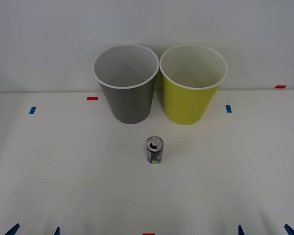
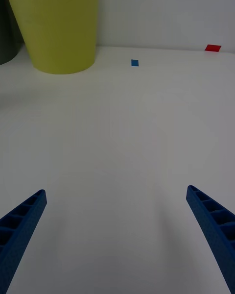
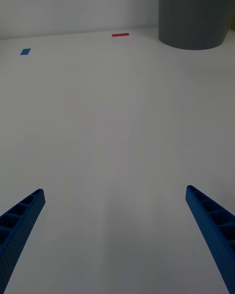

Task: Put cans in the gray bin and PET bottles in the light green bin.

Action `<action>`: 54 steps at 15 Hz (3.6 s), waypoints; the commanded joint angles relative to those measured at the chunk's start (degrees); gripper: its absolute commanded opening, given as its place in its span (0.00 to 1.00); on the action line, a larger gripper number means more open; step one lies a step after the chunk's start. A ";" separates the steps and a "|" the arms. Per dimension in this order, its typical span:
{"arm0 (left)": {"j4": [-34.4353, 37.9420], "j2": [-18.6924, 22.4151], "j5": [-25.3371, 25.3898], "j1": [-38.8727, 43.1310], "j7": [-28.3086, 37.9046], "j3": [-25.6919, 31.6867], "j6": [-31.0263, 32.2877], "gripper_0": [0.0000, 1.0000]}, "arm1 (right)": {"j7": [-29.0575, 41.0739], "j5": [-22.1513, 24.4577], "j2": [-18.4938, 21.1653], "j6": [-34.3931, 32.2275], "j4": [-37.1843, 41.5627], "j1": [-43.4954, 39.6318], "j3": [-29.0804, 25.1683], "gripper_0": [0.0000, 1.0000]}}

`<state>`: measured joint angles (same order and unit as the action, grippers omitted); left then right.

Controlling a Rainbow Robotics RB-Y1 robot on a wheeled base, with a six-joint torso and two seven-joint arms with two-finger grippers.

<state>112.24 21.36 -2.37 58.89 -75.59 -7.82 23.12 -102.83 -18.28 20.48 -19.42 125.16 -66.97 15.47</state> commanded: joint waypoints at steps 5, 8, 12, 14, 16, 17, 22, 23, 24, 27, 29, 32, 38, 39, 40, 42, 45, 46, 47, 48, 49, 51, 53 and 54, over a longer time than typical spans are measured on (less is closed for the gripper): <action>0.00 0.00 0.00 0.00 0.00 0.00 0.00 1.00 | 0.00 0.00 0.00 0.00 0.00 0.00 0.00 1.00; 0.00 0.00 0.00 0.00 0.00 0.00 0.00 1.00 | 0.00 0.00 0.00 0.00 0.00 0.00 0.00 1.00; 0.00 0.00 0.00 0.00 0.00 0.00 0.00 1.00 | 0.00 0.00 0.00 0.00 0.00 0.00 0.00 1.00; 0.00 0.00 0.00 0.00 0.00 0.00 0.00 1.00 | 0.00 0.00 0.00 0.00 0.00 0.00 0.00 1.00; 0.00 0.00 0.00 0.00 0.00 0.00 0.00 1.00 | 0.00 0.00 0.00 0.00 0.00 0.00 0.00 1.00; 0.00 0.00 0.00 0.00 0.00 0.00 0.00 1.00 | 0.00 0.00 0.00 0.00 0.00 0.00 0.00 1.00; 0.00 0.00 0.00 0.00 0.00 0.00 0.00 1.00 | 0.00 0.00 0.00 0.00 0.00 0.00 0.00 1.00; 0.00 0.00 0.00 0.00 0.00 0.00 0.00 1.00 | 0.00 0.00 0.00 0.00 0.00 0.00 0.00 1.00; 0.00 0.00 0.00 0.00 0.00 0.00 0.00 1.00 | 0.00 0.00 0.00 0.00 0.00 0.00 0.00 1.00; 0.00 0.00 0.00 0.00 0.00 0.00 0.00 1.00 | 0.00 0.00 0.00 0.00 0.00 0.00 0.00 1.00; 0.00 0.00 0.00 0.00 0.00 0.00 0.00 1.00 | 0.00 0.00 0.00 0.00 0.00 0.00 0.00 1.00; 0.00 0.00 0.00 0.00 0.00 0.00 0.00 1.00 | 0.00 0.00 0.00 0.00 0.00 0.00 0.00 1.00; -2.64 6.06 2.72 -1.67 -1.14 -1.32 6.94 1.00 | 0.00 0.00 0.00 0.00 0.00 0.00 0.00 1.00; -2.64 6.94 2.37 -2.20 -1.49 -1.32 7.03 1.00 | 0.00 0.00 0.00 0.00 0.00 0.00 0.00 1.00; -2.64 7.91 2.02 -3.25 -1.76 -1.58 7.03 1.00 | 0.00 0.00 0.00 0.00 0.00 0.00 0.00 1.00; -3.52 10.81 2.20 -6.59 -2.02 -2.81 6.94 1.00 | 0.00 0.00 0.00 0.00 0.00 0.00 0.00 1.00; -5.71 13.01 2.37 -11.95 -2.81 -4.92 6.86 1.00 | 0.00 0.00 0.00 0.00 0.00 0.00 0.00 1.00; -5.89 13.54 2.55 -13.01 -3.16 -5.45 6.86 1.00 | 0.00 0.00 0.00 0.00 0.00 0.00 0.00 1.00; -5.98 13.89 2.55 -13.97 -3.43 -6.24 6.86 1.00 | 0.00 0.00 0.00 0.00 0.00 0.00 0.00 1.00; -5.98 14.33 3.08 -15.20 -3.60 -7.03 6.94 1.00 | 0.00 0.00 0.00 0.00 0.00 0.00 0.00 1.00; -5.98 14.33 3.60 -16.08 -3.69 -7.47 6.86 1.00 | 0.00 0.00 0.00 0.00 0.00 0.00 0.00 1.00; -5.98 14.94 3.87 -18.63 -3.78 -9.32 6.86 1.00 | 0.00 0.00 0.00 0.00 0.00 0.00 0.00 1.00; -6.42 16.00 4.22 -22.06 -3.87 -11.43 5.62 1.00 | 0.00 0.00 0.00 0.00 0.00 0.00 0.00 1.00; -7.12 16.17 4.57 -24.43 -3.87 -12.48 5.19 1.00 | 0.00 0.00 0.00 0.00 0.00 0.00 0.00 1.00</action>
<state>105.75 37.20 1.82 36.47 -79.44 -19.25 28.87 -102.83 -18.28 20.48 -19.42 125.15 -66.97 15.47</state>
